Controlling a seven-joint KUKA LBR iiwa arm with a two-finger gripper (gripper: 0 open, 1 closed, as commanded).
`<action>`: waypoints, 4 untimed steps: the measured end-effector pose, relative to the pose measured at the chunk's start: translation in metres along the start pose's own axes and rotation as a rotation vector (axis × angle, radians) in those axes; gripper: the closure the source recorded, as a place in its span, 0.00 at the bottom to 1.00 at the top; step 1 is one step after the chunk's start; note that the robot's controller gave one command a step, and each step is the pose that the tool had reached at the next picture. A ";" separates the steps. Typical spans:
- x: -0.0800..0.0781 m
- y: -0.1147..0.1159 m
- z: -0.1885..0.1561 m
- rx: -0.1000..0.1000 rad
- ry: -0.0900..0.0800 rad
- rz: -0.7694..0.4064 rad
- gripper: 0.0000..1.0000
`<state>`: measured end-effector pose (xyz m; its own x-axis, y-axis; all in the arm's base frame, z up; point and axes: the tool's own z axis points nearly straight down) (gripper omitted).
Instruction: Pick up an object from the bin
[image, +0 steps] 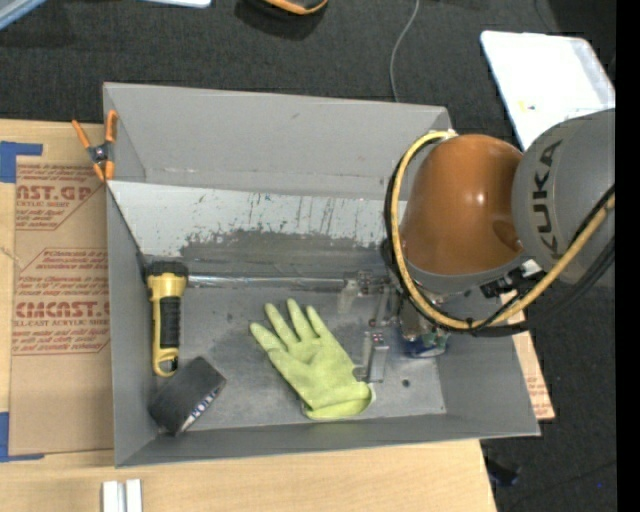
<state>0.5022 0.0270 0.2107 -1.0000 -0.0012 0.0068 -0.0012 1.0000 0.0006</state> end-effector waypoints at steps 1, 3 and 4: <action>-0.002 0.000 -0.004 0.000 -0.008 0.001 0.00; -0.027 0.099 0.074 0.000 -0.015 -0.211 0.00; -0.014 0.095 0.111 -0.003 -0.015 -0.212 0.00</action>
Offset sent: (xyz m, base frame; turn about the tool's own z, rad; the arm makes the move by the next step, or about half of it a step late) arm 0.0343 0.0608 -0.0200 -0.1280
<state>0.5150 0.1218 0.0995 -0.9774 -0.2111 -0.0088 -0.2111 0.9775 0.0030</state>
